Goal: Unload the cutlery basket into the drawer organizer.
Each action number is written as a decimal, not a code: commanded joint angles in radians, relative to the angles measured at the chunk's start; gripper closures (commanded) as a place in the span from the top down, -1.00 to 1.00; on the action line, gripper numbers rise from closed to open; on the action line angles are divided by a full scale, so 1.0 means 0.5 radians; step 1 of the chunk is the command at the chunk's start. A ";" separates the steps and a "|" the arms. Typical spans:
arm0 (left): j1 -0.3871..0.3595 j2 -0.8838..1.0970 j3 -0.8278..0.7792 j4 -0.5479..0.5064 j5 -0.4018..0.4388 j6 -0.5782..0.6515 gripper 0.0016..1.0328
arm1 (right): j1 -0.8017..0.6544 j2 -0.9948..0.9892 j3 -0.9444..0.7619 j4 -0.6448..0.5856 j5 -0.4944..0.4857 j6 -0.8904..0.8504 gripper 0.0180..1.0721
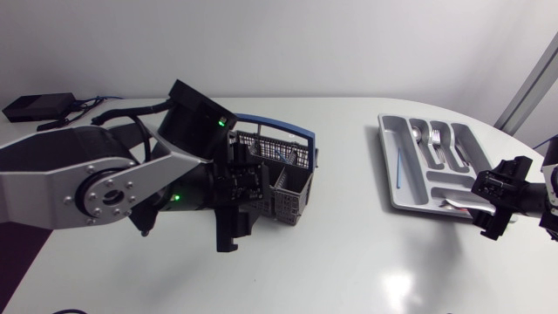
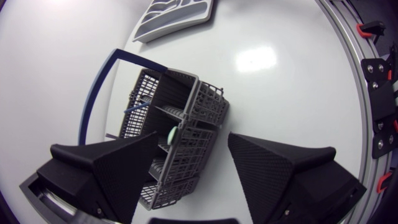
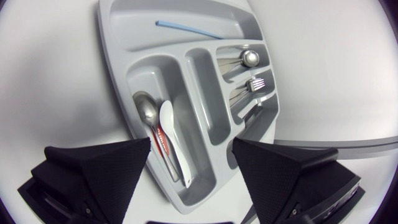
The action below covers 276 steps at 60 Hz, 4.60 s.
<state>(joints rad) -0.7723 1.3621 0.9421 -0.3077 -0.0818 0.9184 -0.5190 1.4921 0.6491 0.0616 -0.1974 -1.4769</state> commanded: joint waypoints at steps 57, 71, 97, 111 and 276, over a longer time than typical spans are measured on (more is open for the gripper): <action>0.090 0.344 0.178 0.161 -0.116 0.277 -0.24 | 0.406 -0.932 -0.500 -0.252 -0.253 0.558 0.91; 0.130 0.421 0.224 0.170 -0.128 0.320 -0.33 | 0.599 -1.097 -0.540 -0.363 -0.225 0.687 0.91; 0.173 0.500 0.288 0.198 -0.128 0.384 -0.53 | 0.955 -1.229 -0.632 -0.412 -0.044 0.846 0.91; 0.173 0.552 0.303 0.198 -0.128 0.440 -0.93 | 1.026 -1.257 -0.663 -0.412 0.005 0.874 0.91; 0.327 0.651 1.365 -1.060 1.112 -1.917 -0.92 | 2.587 -0.564 0.147 -0.093 0.834 2.018 -0.89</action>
<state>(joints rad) -0.6216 1.6768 1.5944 -0.8219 0.4675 -0.0242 0.7715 1.1976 0.7090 0.0303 0.2146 -0.4561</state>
